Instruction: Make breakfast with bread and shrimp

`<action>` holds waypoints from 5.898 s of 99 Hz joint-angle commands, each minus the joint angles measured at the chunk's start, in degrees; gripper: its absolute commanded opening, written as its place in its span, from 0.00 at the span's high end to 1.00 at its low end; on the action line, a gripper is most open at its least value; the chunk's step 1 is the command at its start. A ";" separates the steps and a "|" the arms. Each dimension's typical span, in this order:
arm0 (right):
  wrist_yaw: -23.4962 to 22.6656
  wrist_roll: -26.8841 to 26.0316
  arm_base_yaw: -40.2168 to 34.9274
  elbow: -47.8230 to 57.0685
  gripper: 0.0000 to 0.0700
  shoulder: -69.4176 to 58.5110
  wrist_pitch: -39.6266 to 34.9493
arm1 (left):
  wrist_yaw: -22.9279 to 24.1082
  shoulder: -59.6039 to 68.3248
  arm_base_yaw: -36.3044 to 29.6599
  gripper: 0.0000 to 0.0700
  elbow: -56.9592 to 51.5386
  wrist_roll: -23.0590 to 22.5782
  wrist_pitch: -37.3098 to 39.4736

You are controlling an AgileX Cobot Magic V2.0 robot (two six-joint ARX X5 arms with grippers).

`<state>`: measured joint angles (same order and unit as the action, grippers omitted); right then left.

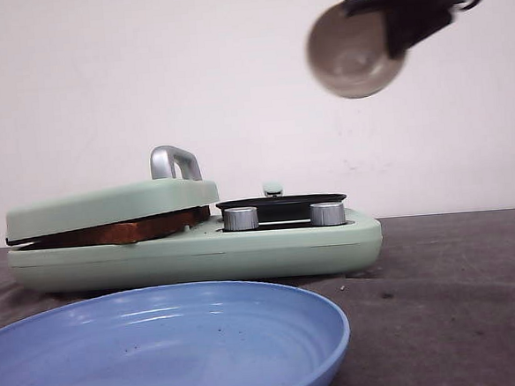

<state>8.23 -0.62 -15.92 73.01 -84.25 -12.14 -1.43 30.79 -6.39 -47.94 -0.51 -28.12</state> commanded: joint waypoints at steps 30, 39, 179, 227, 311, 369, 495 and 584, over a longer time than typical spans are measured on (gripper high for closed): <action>-19.91 -13.20 14.23 0.94 0.99 0.39 -17.16 | -0.13 0.26 0.02 0.48 -0.72 -0.31 0.22; -20.26 -13.62 15.58 0.94 0.99 0.17 -17.46 | -0.13 0.26 0.02 0.48 -0.72 -0.31 0.22; -27.76 -10.14 16.44 0.94 0.62 -22.08 -25.57 | -0.13 0.76 0.02 0.48 -0.70 -0.48 -0.68; -28.26 -8.74 16.72 6.62 0.62 -7.80 -26.91 | -0.13 0.76 0.02 0.48 -0.70 -0.39 -0.66; -27.69 -5.57 1.84 6.71 0.99 19.67 -26.21 | -2.05 0.74 0.00 1.00 -0.70 1.14 -0.63; -12.87 -4.96 -18.97 -29.05 0.99 38.60 -1.84 | -5.92 -5.88 0.02 1.00 2.51 4.11 1.07; -5.20 -16.52 -20.61 -49.22 0.99 54.86 0.13 | -0.66 -26.05 0.00 1.00 14.25 14.88 -9.73; -5.18 -16.52 -20.61 -49.22 0.99 54.86 0.35 | -1.16 -30.60 2.38 1.00 41.00 1.18 20.44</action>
<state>2.85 -16.62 -36.01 23.81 -29.23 -12.53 -2.33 0.30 -4.14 -9.48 2.52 -8.10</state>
